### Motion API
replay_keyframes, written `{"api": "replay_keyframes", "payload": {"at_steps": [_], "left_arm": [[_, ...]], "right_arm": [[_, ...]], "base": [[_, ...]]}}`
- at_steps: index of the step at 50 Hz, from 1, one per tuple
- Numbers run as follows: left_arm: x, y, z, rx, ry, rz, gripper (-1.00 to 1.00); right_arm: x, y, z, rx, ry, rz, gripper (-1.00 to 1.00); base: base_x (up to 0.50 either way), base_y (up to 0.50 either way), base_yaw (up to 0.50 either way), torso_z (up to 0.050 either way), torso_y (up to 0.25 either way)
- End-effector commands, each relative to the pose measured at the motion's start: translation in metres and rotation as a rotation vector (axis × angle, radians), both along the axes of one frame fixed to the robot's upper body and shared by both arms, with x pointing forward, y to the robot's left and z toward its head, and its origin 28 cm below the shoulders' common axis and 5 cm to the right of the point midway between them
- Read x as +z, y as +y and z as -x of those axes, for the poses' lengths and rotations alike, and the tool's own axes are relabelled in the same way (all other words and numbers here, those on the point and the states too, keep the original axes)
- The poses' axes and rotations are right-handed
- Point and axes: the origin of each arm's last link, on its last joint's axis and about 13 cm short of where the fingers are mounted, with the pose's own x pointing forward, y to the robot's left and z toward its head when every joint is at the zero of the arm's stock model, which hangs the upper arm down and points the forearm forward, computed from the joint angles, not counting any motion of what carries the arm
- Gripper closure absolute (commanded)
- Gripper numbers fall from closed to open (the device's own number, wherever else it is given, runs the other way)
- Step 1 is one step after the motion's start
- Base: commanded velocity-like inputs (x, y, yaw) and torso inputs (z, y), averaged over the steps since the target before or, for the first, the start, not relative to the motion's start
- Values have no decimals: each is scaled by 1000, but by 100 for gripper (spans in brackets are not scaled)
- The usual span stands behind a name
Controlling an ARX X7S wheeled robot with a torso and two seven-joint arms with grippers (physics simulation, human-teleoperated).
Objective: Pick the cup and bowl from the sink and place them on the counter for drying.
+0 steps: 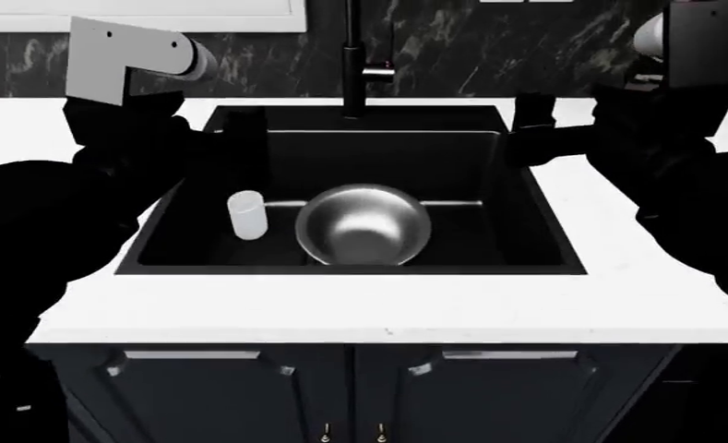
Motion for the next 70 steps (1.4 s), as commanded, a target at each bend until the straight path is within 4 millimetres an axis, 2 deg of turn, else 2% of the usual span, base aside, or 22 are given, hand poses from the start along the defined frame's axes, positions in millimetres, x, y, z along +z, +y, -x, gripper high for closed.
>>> {"api": "replay_keyframes", "payload": {"at_steps": [1, 11, 14, 18, 34, 52, 59, 67, 70], "left_arm": [[-11, 2, -4, -3, 38, 3, -100], [-16, 2, -5, -7, 55, 2, -100], [-18, 2, -5, -9, 66, -6, -100], [-19, 1, -6, -13, 70, -9, -100], [-15, 2, -4, -17, 77, -24, -100], [-21, 2, -4, -20, 98, -31, -100], [-28, 3, -1, -25, 129, -32, -100], [-42, 2, 6, -23, 147, -42, -100], [-43, 3, 7, -20, 145, -35, -100]], "right_arm": [[1, -4, 3, -24, 21, 32, -100], [-1, -5, 4, -35, 12, 33, -100], [-8, -5, 3, -41, 28, 49, -100], [-4, -6, 5, -48, 16, 43, -100], [-7, -7, 5, -31, 23, 35, -100], [-13, -7, 6, -15, 44, 19, -100], [-25, -2, 5, 64, 219, -1, -100], [-72, 16, 3, 218, 574, 65, -100], [-80, 18, -2, 229, 634, 31, -100]], "base": [[500, 156, 0, 0, 0], [488, 210, 0, 0, 0], [475, 94, 0, 0, 0], [474, 0, 0, 0, 4], [494, 0, 0, 0, 1], [209, 0, 0, 0, 1], [0, 0, 0, 0, 0], [0, 0, 0, 0, 0], [0, 0, 0, 0, 0]]}}
